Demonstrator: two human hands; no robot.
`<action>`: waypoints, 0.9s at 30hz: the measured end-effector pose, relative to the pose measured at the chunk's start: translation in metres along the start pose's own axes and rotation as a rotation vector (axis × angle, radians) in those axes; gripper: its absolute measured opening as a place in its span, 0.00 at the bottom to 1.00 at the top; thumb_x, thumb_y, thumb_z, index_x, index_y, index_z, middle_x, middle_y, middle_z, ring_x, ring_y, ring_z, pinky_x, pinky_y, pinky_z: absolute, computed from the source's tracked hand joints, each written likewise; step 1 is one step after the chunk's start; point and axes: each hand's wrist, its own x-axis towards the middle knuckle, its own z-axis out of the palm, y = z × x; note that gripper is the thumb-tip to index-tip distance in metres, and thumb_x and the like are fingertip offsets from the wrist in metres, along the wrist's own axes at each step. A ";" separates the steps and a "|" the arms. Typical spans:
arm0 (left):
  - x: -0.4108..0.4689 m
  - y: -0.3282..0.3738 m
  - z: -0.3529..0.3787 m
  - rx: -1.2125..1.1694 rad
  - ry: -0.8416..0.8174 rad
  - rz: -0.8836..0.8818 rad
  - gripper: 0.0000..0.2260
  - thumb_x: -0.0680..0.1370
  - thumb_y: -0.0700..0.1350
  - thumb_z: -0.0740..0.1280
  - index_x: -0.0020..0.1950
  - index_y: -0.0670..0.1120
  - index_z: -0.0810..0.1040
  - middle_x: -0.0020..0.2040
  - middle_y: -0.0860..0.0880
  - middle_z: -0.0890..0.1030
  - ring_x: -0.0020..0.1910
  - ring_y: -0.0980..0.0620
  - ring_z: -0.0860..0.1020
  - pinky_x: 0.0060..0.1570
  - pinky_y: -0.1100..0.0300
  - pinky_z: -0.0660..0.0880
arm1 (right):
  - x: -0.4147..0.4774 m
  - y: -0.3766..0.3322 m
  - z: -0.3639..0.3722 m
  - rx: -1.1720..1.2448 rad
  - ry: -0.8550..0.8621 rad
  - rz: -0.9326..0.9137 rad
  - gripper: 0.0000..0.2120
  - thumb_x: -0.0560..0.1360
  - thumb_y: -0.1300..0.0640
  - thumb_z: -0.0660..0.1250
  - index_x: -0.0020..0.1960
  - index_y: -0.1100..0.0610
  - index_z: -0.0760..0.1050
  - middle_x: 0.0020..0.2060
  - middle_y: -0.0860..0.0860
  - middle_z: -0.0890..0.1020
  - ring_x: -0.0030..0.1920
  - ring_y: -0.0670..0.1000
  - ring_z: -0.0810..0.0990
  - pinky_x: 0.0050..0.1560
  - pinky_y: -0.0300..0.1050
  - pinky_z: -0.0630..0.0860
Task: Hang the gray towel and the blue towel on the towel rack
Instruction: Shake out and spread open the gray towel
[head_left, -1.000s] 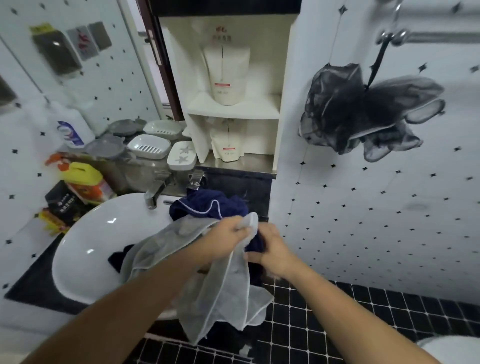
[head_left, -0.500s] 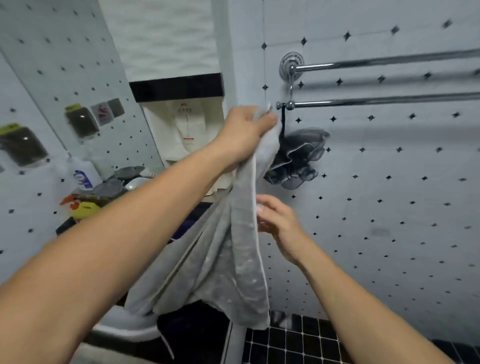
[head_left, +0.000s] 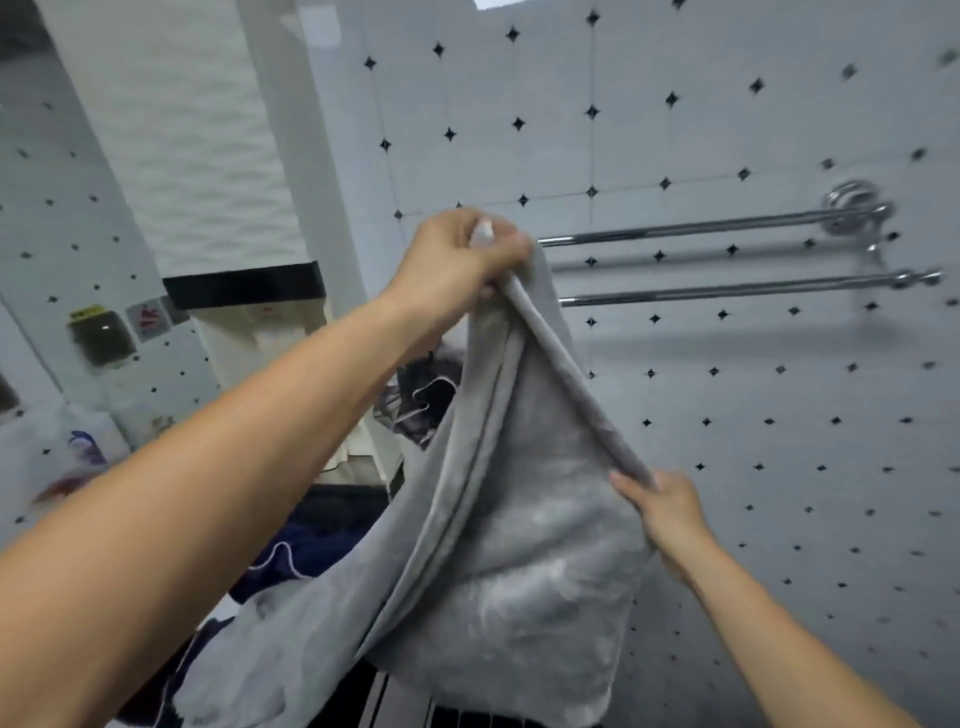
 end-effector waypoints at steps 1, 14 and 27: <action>-0.002 -0.003 0.007 0.011 -0.055 -0.006 0.08 0.72 0.35 0.72 0.46 0.46 0.78 0.36 0.52 0.80 0.36 0.56 0.79 0.36 0.63 0.75 | 0.009 -0.003 -0.021 -0.023 0.061 -0.025 0.19 0.71 0.61 0.72 0.24 0.47 0.77 0.20 0.41 0.75 0.25 0.40 0.72 0.27 0.35 0.69; 0.014 -0.062 0.060 0.263 -0.234 -0.116 0.05 0.72 0.37 0.71 0.47 0.40 0.80 0.41 0.37 0.85 0.44 0.39 0.84 0.44 0.46 0.81 | 0.060 -0.098 -0.155 -0.055 0.395 -0.159 0.07 0.73 0.59 0.70 0.45 0.64 0.81 0.37 0.56 0.81 0.35 0.50 0.76 0.38 0.44 0.71; -0.016 -0.088 0.121 -0.329 -0.304 -0.384 0.14 0.76 0.46 0.70 0.48 0.34 0.82 0.44 0.43 0.86 0.41 0.51 0.82 0.43 0.61 0.77 | 0.048 -0.152 -0.048 0.320 0.023 0.192 0.07 0.76 0.61 0.68 0.46 0.67 0.75 0.39 0.62 0.77 0.42 0.58 0.78 0.49 0.57 0.77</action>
